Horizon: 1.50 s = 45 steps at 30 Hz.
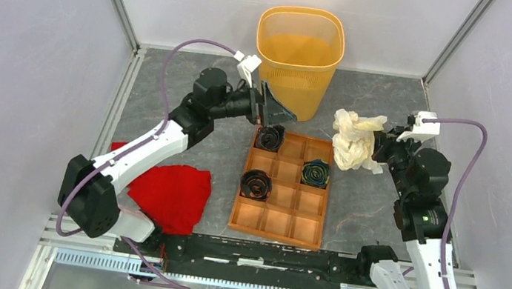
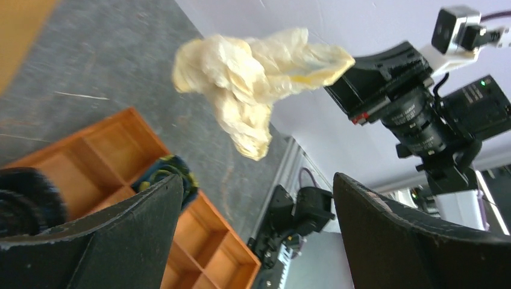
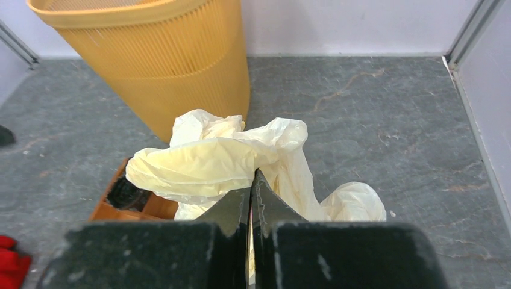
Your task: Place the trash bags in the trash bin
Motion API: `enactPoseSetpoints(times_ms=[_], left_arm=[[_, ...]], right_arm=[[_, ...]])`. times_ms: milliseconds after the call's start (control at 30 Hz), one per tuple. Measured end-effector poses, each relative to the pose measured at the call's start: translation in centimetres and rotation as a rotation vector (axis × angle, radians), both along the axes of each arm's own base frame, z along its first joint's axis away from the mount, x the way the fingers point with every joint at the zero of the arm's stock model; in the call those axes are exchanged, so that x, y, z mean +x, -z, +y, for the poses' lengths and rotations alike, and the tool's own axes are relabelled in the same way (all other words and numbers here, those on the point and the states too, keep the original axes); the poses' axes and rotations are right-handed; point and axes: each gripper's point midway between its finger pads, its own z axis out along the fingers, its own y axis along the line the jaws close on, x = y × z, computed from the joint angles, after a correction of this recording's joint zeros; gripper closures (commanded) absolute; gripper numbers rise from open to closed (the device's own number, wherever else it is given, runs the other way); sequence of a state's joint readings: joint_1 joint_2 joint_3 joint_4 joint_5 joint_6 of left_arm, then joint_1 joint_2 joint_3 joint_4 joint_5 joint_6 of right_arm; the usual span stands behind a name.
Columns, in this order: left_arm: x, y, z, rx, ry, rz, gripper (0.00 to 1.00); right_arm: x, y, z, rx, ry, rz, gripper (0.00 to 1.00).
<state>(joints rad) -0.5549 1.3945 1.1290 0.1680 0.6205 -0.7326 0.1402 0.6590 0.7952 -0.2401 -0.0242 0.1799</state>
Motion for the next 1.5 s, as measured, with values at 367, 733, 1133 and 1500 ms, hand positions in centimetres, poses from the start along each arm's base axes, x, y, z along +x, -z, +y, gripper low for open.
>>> enactPoseSetpoints(times_ms=[367,733,1133,1500], left_arm=[[-11.2,5.2,-7.4,-0.032,0.195,0.237,0.18],[-16.9,7.9,-14.0,-0.097,0.211,0.366,0.13],[-14.6,8.8,-18.4,-0.113,0.118,0.370,0.39],[-10.7,8.9,-17.6,-0.110,0.065,0.350,0.95]], right_arm=[[-3.4,-3.7,1.4,0.246,-0.043,-0.090,1.00],[-6.1,-3.9,1.6,0.418,-0.054,-0.146,1.00],[-7.6,-4.4,1.4,0.436,-0.059,-0.169,1.00],[-9.4,-4.8,-0.5,0.367,0.024,-0.196,1.00]])
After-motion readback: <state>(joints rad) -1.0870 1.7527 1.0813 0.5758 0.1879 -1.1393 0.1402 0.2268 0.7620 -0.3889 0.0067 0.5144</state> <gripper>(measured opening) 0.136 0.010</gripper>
